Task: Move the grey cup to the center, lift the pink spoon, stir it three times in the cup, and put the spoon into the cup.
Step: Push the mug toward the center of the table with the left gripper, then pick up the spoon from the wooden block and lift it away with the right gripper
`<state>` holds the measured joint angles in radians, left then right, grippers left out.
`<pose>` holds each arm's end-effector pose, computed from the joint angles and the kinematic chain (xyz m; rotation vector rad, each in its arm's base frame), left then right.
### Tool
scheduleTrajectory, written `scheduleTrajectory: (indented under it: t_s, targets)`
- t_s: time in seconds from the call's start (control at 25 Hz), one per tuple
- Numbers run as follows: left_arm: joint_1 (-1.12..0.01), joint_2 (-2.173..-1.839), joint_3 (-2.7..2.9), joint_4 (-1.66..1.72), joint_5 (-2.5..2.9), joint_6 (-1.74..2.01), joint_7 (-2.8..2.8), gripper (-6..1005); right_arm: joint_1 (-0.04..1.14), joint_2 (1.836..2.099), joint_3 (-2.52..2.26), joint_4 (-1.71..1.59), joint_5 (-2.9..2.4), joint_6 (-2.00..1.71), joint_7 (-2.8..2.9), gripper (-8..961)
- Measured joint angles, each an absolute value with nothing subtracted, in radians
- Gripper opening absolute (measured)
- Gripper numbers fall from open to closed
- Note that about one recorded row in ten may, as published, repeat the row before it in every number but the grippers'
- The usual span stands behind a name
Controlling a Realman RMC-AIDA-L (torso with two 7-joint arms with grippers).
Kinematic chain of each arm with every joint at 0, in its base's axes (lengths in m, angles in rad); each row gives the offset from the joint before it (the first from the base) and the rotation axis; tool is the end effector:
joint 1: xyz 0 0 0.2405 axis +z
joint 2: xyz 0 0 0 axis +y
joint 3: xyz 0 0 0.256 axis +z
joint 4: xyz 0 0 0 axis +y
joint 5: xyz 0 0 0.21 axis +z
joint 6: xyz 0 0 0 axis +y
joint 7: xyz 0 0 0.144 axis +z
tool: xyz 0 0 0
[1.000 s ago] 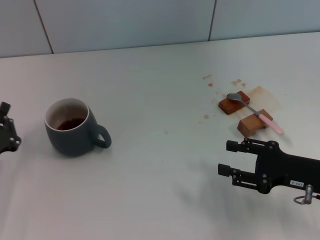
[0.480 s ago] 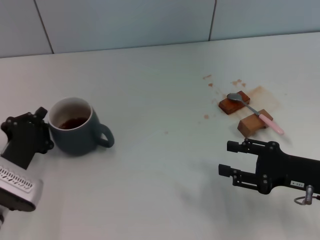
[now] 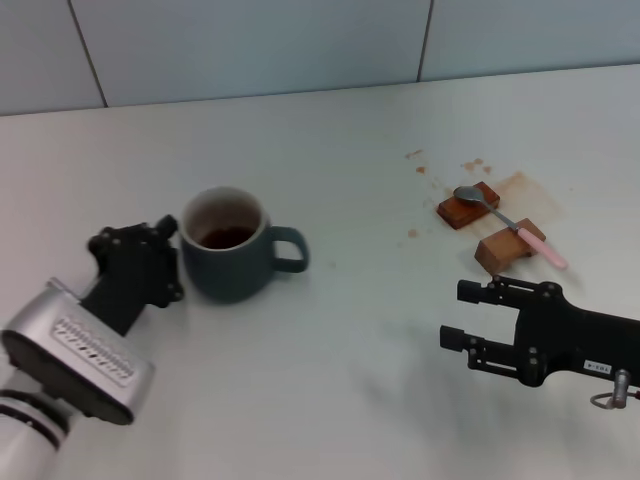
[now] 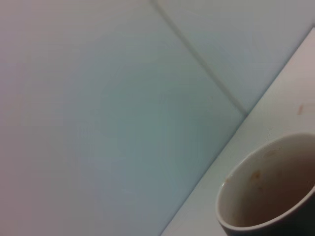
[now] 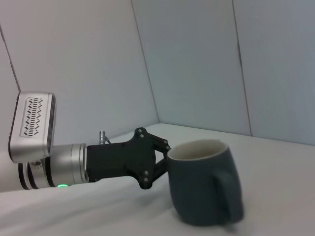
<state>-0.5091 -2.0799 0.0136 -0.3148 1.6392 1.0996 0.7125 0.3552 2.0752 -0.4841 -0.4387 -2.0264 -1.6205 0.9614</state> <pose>-0.2904 0.3072 -0.0938 -1.9610 0.1879 -0.1708 0.3228 0.2560 -0.0152 -2.5682 0.5572 0.8055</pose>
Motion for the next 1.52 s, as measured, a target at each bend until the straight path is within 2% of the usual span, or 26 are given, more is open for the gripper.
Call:
scheduleTrajectory:
  t_s: [0.44, 0.84, 1.08, 1.2, 1.36, 1.4, 1.44, 1.52]
  targets:
    - [-0.601, -2.080, 0.008, -0.452, 1.661, 1.009, 0.743, -1, 0.354, 2.075, -0.483, -0.439, -2.026, -1.621, 0.957, 660]
    - [-0.583, -2.075, -0.068, -0.433, 1.665, 1.014, 0.612, -2, 0.350, 2.075, -0.475, -0.439, -2.026, -1.621, 0.955, 660]
    - [-0.529, -2.066, -0.041, -0.028, 1.921, 1.209, -0.097, -2, 0.353, 2.075, -0.472, -0.439, -2.026, -1.621, 0.954, 660]
    - [-0.503, -2.051, 0.001, 0.099, 2.011, 1.331, -0.297, -1, 0.356, 2.075, -0.472, -0.439, -2.026, -1.620, 0.954, 659]
    - [-0.457, -2.011, 0.189, 0.245, 2.069, 1.517, -0.548, -1, 0.358, 2.075, -0.472, -0.439, -2.026, -1.618, 0.954, 659]
    - [-0.457, -2.011, 0.189, 0.245, 2.069, 1.517, -0.548, -1, 0.358, 2.075, -0.472, -0.439, -2.026, -1.616, 0.954, 659]
    - [-0.438, -1.990, 0.280, 0.278, 2.073, 1.588, -0.619, -1, 0.359, 2.075, -0.471, -0.439, -2.026, -1.615, 0.954, 659]
    - [-0.417, -1.973, 0.343, 0.308, 2.075, 1.663, -0.686, -1, 0.359, 2.075, -0.471, -0.439, -2.026, -1.614, 0.954, 659]
